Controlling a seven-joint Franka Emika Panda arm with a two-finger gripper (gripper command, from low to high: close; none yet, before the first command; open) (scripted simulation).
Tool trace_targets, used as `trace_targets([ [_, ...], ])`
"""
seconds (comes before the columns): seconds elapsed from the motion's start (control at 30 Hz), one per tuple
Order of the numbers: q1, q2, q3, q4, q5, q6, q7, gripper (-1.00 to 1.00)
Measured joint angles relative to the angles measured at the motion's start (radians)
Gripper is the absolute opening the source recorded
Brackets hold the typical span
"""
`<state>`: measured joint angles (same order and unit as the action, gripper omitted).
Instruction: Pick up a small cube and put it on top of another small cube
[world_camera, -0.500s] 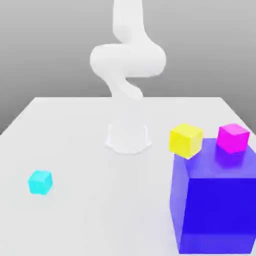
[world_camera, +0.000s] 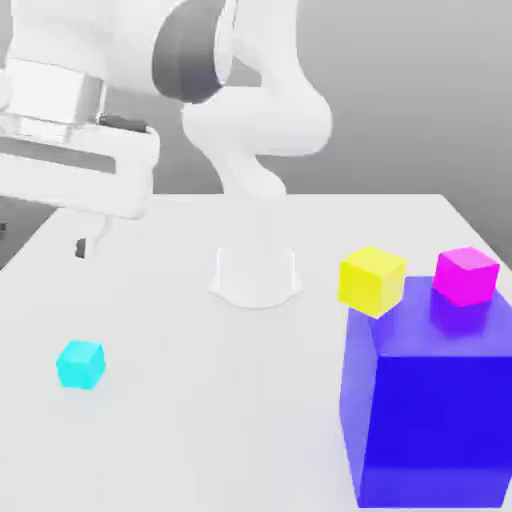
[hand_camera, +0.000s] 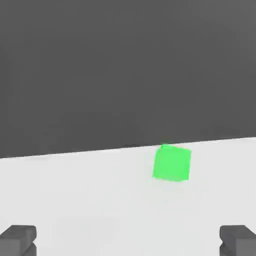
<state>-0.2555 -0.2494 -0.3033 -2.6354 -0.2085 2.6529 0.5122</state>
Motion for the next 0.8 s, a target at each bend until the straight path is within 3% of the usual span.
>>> trace_targets([
  [0.17, -0.037, 0.160, -0.116, -0.098, 0.079, 0.109, -0.181, 0.00],
  [0.27, -0.087, 0.263, -0.139, -0.154, 0.223, 0.175, -0.354, 0.00],
  [0.4, -0.181, 0.412, -0.002, -0.144, 0.450, 0.278, -0.538, 0.00],
  [0.5, -0.290, 0.519, 0.133, -0.120, 0.566, 0.361, -0.629, 0.00],
  [0.53, -0.308, 0.541, 0.156, -0.114, 0.590, 0.378, -0.648, -1.00],
  [0.73, -0.322, 0.552, 0.172, -0.112, 0.597, 0.385, -0.654, -1.00],
  [0.8, -0.290, 0.516, 0.133, -0.121, 0.563, 0.357, -0.626, -1.00],
])
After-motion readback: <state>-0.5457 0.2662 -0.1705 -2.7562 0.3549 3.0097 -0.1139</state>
